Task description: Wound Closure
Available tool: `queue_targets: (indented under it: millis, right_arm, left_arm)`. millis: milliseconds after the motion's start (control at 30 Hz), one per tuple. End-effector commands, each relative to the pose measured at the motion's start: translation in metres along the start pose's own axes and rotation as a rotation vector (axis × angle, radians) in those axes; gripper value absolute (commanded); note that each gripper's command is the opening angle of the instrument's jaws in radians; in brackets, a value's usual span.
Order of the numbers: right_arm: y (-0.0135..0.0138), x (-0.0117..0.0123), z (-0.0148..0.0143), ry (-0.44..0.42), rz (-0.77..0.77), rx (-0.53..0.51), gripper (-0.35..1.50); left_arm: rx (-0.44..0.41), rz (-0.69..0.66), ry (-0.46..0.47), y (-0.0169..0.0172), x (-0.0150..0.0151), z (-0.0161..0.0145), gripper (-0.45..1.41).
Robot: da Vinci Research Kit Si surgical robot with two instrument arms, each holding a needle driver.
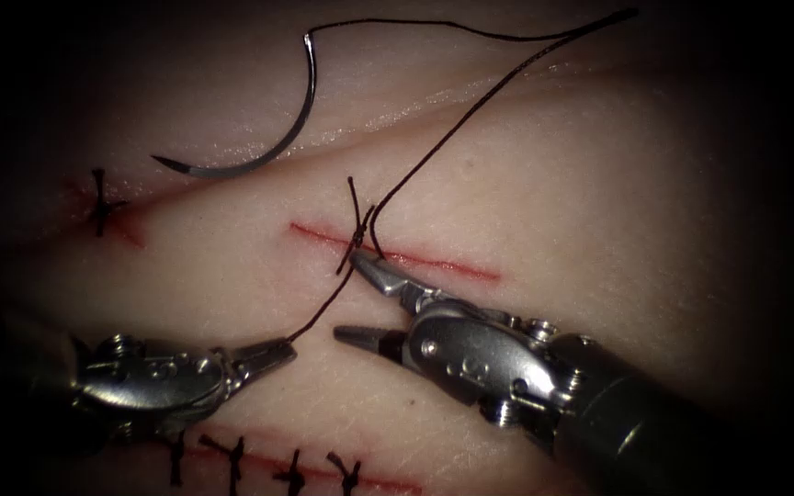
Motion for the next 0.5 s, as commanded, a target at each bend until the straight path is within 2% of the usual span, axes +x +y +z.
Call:
queue_targets:
  millis: [33,267,500]
  right_arm:
    - [-0.0006,0.0,0.0017,0.015,-0.009,0.004,0.93]
    - [-0.0015,0.0004,0.0043,0.024,-0.081,0.028,0.94]
    - [-0.0012,0.0003,0.0066,0.019,-0.13,0.03,0.94]
  left_arm:
    - [-0.002,-0.001,0.0,0.0002,-0.0009,0.0003,-0.45]
    - [-0.003,0.002,0.006,0.0003,-0.0008,-0.0003,-0.45]
    - [0.001,0.0,0.006,0.0007,-0.0009,-0.0006,-0.45]
